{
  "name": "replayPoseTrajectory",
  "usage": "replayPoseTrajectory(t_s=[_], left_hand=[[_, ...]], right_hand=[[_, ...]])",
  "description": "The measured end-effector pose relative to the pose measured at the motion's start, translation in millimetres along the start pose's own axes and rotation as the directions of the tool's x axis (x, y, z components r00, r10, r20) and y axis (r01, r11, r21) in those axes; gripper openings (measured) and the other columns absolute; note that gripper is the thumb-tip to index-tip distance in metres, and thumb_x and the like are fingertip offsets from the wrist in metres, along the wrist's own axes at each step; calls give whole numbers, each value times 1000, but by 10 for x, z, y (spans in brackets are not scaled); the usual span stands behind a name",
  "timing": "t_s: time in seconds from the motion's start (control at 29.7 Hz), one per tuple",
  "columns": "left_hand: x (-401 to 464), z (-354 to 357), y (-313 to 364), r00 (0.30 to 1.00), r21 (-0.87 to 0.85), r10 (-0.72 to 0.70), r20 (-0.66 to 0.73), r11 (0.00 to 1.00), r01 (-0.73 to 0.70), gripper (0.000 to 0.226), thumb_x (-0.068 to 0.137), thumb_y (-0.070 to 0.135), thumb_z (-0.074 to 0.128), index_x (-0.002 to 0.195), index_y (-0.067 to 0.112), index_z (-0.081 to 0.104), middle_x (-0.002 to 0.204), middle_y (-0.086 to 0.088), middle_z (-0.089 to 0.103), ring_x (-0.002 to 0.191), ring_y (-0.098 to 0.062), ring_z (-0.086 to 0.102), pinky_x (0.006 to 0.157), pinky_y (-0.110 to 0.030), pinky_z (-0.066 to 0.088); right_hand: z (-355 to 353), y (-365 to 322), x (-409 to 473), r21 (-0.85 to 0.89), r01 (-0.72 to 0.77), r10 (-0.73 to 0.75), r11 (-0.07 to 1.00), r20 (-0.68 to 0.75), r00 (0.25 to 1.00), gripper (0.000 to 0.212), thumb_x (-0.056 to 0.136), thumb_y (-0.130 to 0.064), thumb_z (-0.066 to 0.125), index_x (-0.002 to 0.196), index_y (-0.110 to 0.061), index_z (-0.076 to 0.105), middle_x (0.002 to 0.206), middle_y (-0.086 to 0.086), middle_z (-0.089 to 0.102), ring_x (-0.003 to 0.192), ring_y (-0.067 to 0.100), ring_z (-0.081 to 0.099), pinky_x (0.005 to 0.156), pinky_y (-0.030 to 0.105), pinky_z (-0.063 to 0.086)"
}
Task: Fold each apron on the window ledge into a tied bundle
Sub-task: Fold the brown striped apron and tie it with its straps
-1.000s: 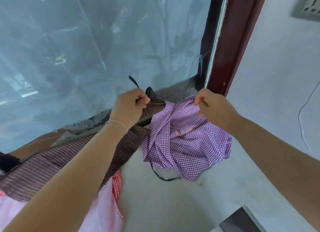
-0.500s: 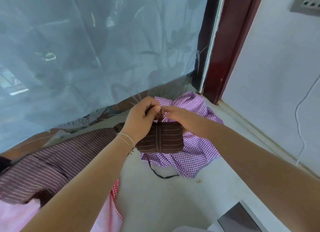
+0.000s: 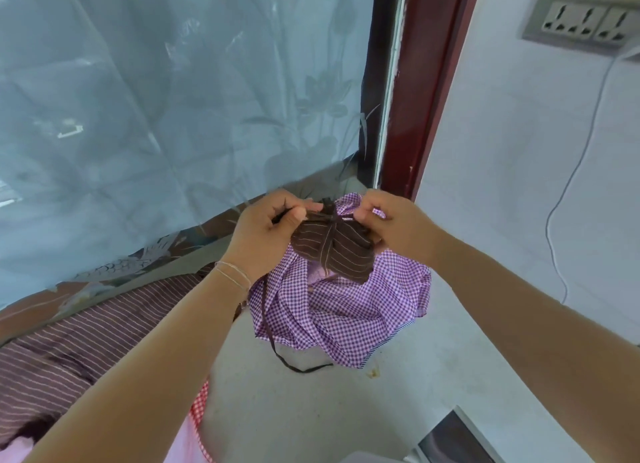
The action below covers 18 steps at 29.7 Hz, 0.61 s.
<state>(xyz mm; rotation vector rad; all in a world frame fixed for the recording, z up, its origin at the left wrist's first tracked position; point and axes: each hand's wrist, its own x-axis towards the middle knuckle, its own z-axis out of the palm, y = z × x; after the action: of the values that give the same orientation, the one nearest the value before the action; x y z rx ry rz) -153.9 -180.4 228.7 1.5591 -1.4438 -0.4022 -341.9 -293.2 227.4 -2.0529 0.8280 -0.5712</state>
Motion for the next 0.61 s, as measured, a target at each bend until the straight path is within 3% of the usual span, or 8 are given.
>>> replayPoseTrajectory(t_s=[0.1,0.17,0.24,0.3,0.37,0.44,0.5,0.61], left_hand=[[91,188,71,999,23,29,42,999,-30,26,95,14,55,81,36,58,114,20,66,105,5,59,86,-8,44],[203,361,172,996,-1,47,74,999,-47,26,95,13,53,78,33,55,126,20,59,107,9,56,88,-6,40],[323,440,233,995,-55,31,91,998,-26,17,96,19,52,81,23,57,137,16,51,115,2,53,99,-16,40],[573,618,356,981,-153,-41,188,986,70,22,95,32,54,89,13,64,137,14,50,121,-8,52,107,-31,39],[792,741,488,906,-282,-135,400,923,262,28,90,44,59,97,19,70,135,-2,55,121,-21,54,106,-43,41],[985,883,631,778,-347,-176,603,820,454,19,89,37,60,94,25,73,133,-18,53,123,-31,53,106,-51,40],[1144,1016,694,718,-358,-155,678,784,507,32,85,30,64,116,20,65,133,-11,56,124,-27,53,108,-53,38],[1296,1304,880,696,-379,-43,717,814,440,68,78,15,72,138,30,44,134,-5,55,121,-22,56,102,-43,46]], right_hand=[[-286,87,-22,-55,-21,24,998,37,999,20,99,-17,50,80,-23,53,74,-2,66,60,13,69,57,20,57],[-472,173,-21,-148,-7,8,989,10,1000,17,98,-20,50,83,-21,55,73,-4,64,58,8,67,57,18,55],[-603,209,35,-168,-7,5,986,-9,1000,14,98,-22,51,86,-18,58,73,-6,64,57,6,65,56,19,54],[-868,247,65,-96,-47,43,994,-34,998,14,98,-19,52,88,-14,60,74,-4,64,55,4,63,53,17,52],[-1098,301,100,-56,-78,74,995,-64,995,17,98,-20,51,88,-11,62,79,-1,64,62,5,62,57,16,51],[-1361,390,134,-95,-94,84,991,-101,991,24,100,-23,49,86,-10,63,90,6,66,77,16,61,70,24,50],[-1582,465,145,-41,-133,126,990,-127,984,30,101,-27,47,78,-15,62,93,9,67,79,20,59,74,33,48],[-1882,527,128,117,-186,200,976,-128,971,32,101,-30,45,78,-15,60,88,8,64,73,17,54,69,29,43]])
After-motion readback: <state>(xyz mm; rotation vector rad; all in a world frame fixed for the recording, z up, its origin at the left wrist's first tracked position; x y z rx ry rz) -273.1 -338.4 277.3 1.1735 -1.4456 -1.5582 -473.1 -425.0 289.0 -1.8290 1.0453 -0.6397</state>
